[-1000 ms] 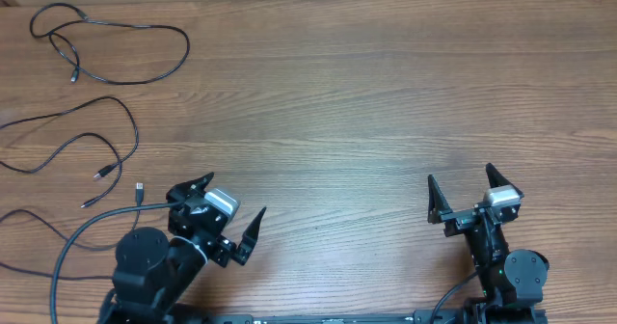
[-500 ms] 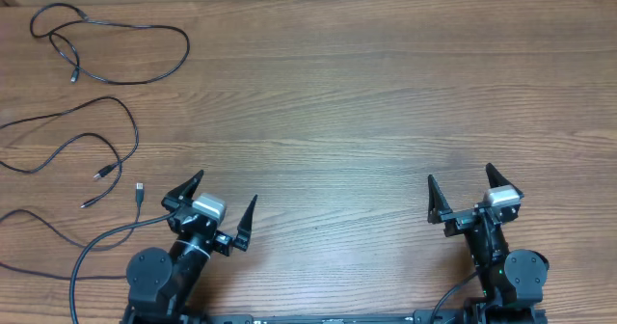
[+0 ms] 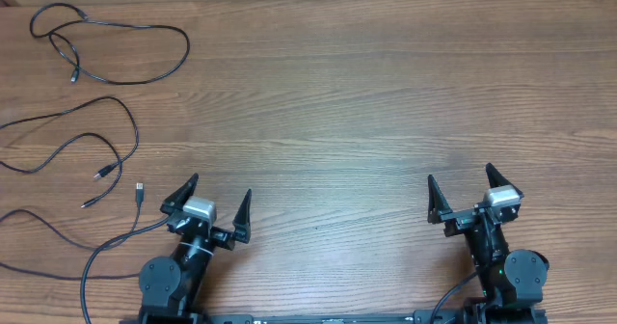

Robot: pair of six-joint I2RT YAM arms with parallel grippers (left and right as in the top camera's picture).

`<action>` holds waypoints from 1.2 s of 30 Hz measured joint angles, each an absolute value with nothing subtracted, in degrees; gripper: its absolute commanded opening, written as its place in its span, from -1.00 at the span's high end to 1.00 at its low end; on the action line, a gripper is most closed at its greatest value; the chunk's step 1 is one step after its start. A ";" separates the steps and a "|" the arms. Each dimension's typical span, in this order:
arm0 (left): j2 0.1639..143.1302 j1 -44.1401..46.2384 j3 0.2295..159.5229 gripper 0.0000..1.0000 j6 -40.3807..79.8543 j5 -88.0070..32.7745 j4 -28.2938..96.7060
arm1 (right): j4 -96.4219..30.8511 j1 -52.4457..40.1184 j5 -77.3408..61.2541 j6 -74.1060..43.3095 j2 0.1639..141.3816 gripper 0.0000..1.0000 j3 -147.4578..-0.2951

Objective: Untangle cables

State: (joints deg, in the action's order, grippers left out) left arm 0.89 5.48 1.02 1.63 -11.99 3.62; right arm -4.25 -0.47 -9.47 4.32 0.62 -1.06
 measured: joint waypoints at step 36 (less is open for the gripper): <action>0.89 1.91 0.67 -0.99 4.97 -0.82 4.60 | -4.25 -0.47 -9.45 4.29 0.62 -1.00 -1.06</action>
